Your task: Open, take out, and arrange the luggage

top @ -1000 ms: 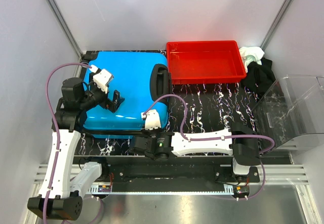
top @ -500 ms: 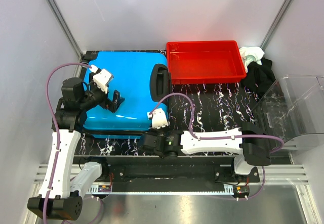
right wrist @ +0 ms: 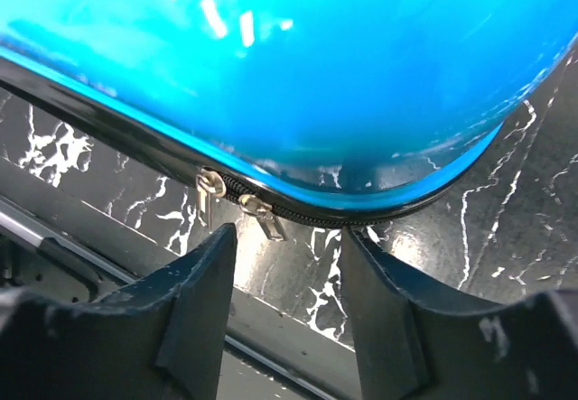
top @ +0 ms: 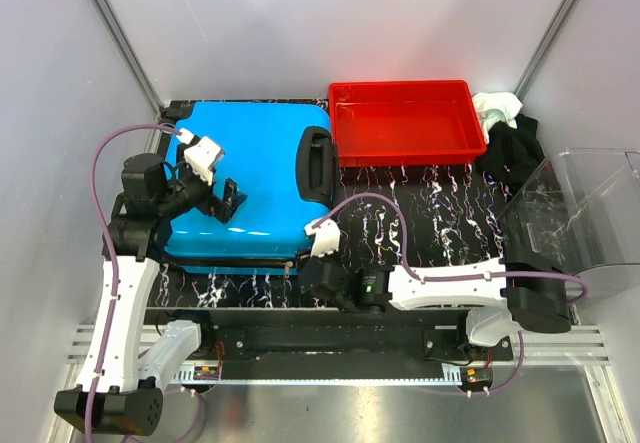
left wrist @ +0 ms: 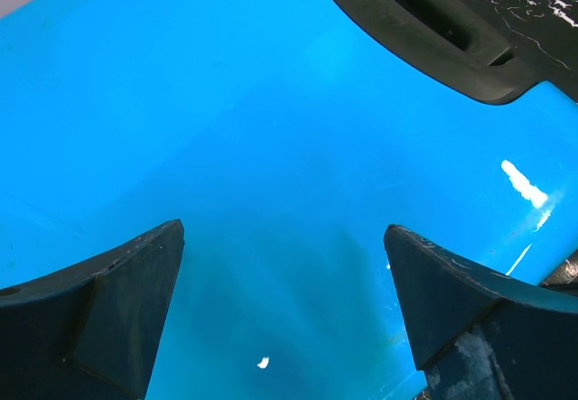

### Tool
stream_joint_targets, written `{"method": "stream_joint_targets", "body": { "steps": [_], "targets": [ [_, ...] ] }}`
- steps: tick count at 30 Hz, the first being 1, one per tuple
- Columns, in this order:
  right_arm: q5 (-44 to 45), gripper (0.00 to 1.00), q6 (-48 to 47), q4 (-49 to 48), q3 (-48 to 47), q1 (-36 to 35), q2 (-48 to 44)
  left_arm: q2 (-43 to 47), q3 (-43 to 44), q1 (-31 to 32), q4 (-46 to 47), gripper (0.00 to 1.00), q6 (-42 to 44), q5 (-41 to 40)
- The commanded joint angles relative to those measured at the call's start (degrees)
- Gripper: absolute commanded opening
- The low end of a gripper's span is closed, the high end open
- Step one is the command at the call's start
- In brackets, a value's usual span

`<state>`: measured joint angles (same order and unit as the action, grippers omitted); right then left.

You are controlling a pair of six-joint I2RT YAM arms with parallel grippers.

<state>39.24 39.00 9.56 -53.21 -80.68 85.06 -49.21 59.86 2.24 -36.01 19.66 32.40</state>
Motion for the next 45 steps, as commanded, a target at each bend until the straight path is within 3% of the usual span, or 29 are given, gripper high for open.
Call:
{"method": "stream_joint_targets", "body": {
  "steps": [1,23,29,37,45],
  "targets": [
    [-0.75,0.54,4.49,-5.78,-0.31,1.67,0.64,1.13,0.44,0.13,2.0,0.98,-0.15,1.79],
    [4.34,0.36,10.12,0.45,-8.22,2.9,8.11,1.57,0.35,0.13,2.17,0.98,-0.32,2.31],
    [5.31,0.36,9.52,0.37,-8.57,3.34,7.5,1.57,0.17,0.13,2.17,0.99,-0.06,2.31],
    [4.7,0.45,2.92,0.1,-10.69,3.43,6.44,1.57,0.26,0.22,2.26,0.99,0.12,2.05],
    [3.65,0.43,1.25,-3.23,-10.33,3.78,7.14,1.57,0.0,0.13,2.44,0.99,-0.06,2.31]
  ]
}}
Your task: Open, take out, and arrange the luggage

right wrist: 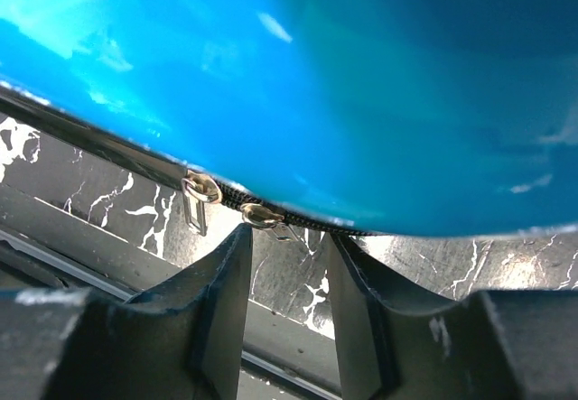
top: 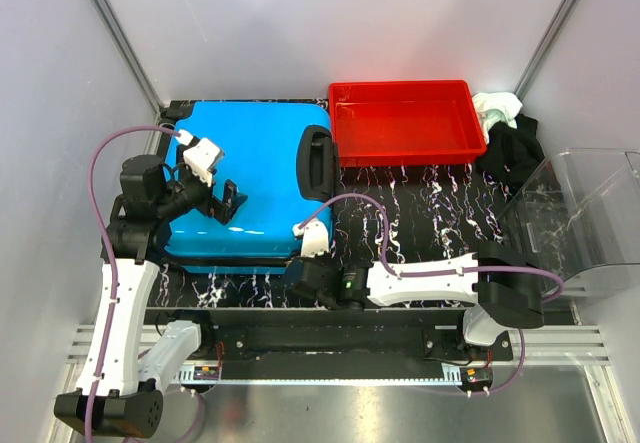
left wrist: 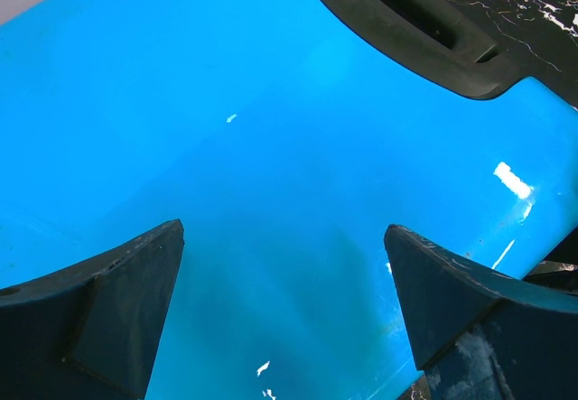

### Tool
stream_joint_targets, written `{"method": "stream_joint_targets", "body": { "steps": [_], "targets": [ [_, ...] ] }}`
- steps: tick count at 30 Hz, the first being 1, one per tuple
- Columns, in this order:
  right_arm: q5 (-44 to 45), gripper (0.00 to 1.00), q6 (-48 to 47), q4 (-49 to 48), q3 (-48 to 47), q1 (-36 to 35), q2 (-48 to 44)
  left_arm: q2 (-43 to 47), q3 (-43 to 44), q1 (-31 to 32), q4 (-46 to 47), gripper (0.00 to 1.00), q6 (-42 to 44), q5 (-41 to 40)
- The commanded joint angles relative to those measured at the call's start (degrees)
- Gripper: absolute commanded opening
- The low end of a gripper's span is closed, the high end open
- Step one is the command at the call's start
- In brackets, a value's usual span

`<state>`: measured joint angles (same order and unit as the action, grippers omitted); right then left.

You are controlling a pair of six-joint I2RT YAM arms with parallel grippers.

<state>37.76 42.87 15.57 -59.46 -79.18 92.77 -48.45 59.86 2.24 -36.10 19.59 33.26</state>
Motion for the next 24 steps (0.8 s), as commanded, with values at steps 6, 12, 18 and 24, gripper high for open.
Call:
{"method": "stream_joint_targets", "body": {
  "steps": [6,12,18,24],
  "targets": [
    [6.71,0.39,-4.55,-10.12,-5.13,2.53,-0.84,0.55,0.09,0.13,2.52,0.99,0.18,1.29],
    [5.58,0.38,-7.19,-10.39,-7.42,2.8,0.48,0.46,0.17,0.13,2.43,0.99,0.27,1.02],
    [4.08,0.32,-7.98,-12.14,-7.86,3.24,0.3,0.37,0.17,0.13,2.52,0.99,0.18,1.02],
    [3.46,0.15,-8.68,-12.41,-8.65,3.15,-0.13,0.37,0.26,0.22,2.44,0.99,0.36,0.76]
  ]
}}
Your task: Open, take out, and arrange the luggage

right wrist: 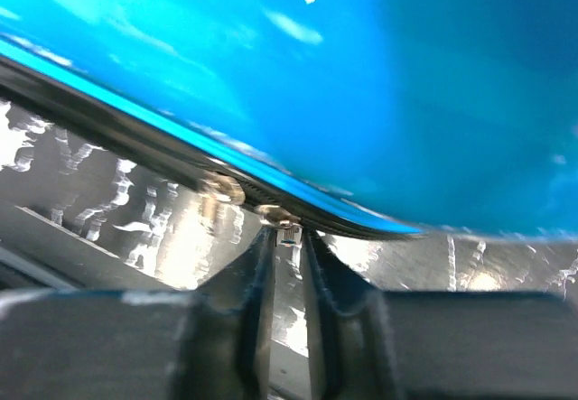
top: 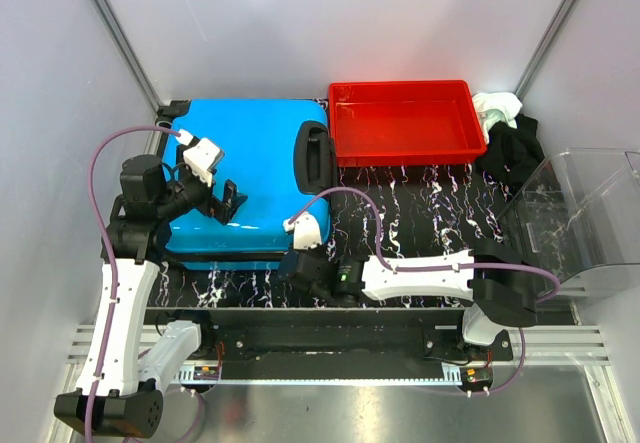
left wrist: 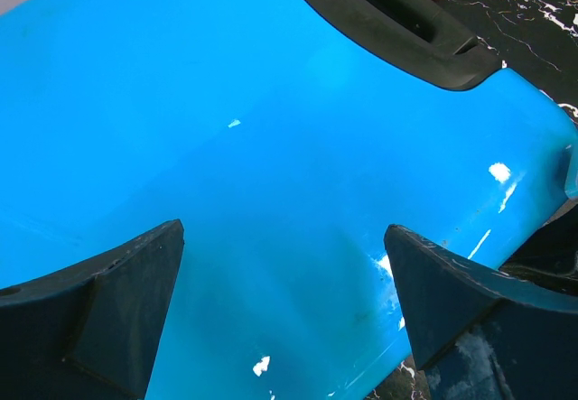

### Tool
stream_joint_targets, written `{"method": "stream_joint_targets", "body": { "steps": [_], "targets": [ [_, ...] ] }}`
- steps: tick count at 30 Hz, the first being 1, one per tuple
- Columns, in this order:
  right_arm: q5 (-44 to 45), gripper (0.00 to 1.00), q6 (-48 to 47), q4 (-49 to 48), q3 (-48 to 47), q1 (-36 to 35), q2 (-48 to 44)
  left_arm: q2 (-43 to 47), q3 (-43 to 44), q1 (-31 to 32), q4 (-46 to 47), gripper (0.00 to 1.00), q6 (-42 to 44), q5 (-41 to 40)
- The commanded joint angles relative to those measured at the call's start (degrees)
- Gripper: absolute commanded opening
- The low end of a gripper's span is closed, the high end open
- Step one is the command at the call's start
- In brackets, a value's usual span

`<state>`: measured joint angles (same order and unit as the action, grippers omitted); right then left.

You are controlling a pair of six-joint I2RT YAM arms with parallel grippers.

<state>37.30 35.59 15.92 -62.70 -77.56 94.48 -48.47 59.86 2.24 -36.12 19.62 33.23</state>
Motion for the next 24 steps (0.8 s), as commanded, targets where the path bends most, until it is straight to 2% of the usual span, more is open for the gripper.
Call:
{"method": "stream_joint_targets", "body": {
  "steps": [1,6,13,16,18,24],
  "targets": [
    [4.01,0.12,-1.4,-12.76,-5.33,1.53,-1.93,0.39,0.35,0.13,2.46,0.99,0.33,0.87],
    [4.01,0.0,-0.97,-12.67,-4.19,1.71,-2.63,0.48,0.17,0.22,2.54,0.99,0.42,0.78],
    [3.66,0.0,2.1,-11.89,-2.43,2.41,-3.42,0.66,0.26,0.13,2.46,0.99,0.42,0.69],
    [5.59,0.0,5.36,-8.64,-1.29,2.41,-4.21,0.74,0.17,0.13,2.54,0.99,0.51,0.43],
    [8.83,0.0,7.81,-2.77,-1.63,2.32,-4.74,0.66,0.26,0.22,2.54,0.99,0.51,0.6],
    [10.43,0.0,7.12,5.34,-1.82,2.32,-5.09,0.74,0.53,0.22,2.46,0.99,0.51,0.87]
  ]
}}
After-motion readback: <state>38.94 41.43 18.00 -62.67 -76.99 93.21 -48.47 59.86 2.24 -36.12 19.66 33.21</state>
